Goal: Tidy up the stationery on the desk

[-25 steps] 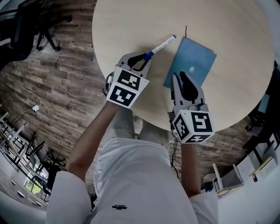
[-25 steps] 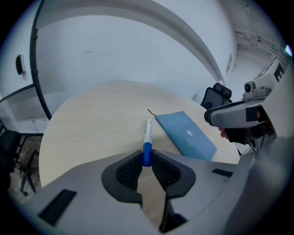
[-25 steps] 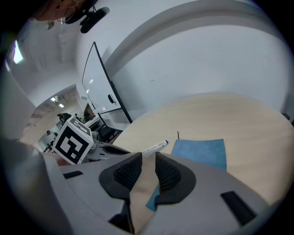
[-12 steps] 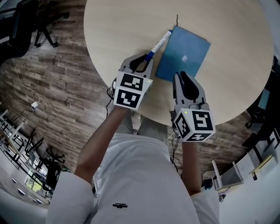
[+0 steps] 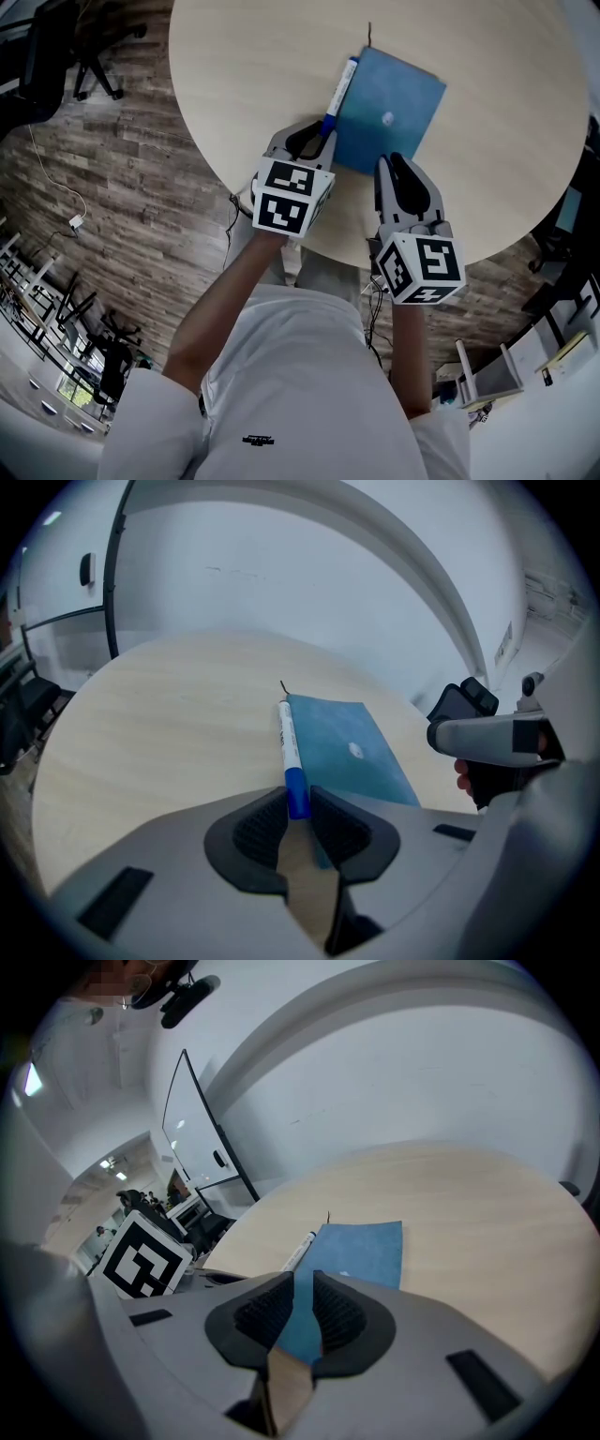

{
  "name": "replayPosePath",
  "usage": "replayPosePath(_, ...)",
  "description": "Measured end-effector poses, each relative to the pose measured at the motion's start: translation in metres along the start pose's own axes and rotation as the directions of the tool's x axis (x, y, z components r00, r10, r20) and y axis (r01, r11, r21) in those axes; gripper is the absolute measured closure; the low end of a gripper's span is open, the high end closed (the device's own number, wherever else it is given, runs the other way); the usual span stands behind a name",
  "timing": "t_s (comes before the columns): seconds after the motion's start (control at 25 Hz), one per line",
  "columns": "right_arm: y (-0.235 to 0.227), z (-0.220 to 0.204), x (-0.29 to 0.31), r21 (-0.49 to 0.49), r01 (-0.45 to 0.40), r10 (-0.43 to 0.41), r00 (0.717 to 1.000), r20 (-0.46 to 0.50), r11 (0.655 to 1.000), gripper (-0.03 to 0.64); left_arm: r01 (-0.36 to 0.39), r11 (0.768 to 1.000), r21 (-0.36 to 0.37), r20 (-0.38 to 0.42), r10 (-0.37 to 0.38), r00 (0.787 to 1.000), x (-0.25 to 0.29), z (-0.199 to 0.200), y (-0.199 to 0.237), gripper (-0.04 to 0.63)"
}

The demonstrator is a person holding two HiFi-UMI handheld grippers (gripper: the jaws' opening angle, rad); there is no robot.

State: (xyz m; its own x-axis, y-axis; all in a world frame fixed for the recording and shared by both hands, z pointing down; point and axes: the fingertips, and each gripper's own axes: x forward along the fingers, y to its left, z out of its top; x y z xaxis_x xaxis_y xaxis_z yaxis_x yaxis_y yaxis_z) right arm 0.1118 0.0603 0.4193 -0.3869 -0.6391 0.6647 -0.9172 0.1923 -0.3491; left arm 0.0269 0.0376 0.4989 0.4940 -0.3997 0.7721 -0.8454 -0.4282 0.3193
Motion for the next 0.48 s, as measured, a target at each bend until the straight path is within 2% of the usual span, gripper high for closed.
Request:
replayPosePath(0.12,-0.0029,-0.0018,0.0003,0.006,-0.002,0.002,1.0,-0.003,1.0,0.529,0.025,0.999,0.026,-0.024,-0.024,0.999,0.0053,-0.0034,-0.008,0.515)
replayPosePath(0.48,-0.0053,-0.0088,0.0013,0.014,-0.008,0.008,1.0,-0.015,1.0,0.529,0.001,0.999,0.041,-0.033,0.0,0.999,0.0055,-0.0072,-0.0061,0.488)
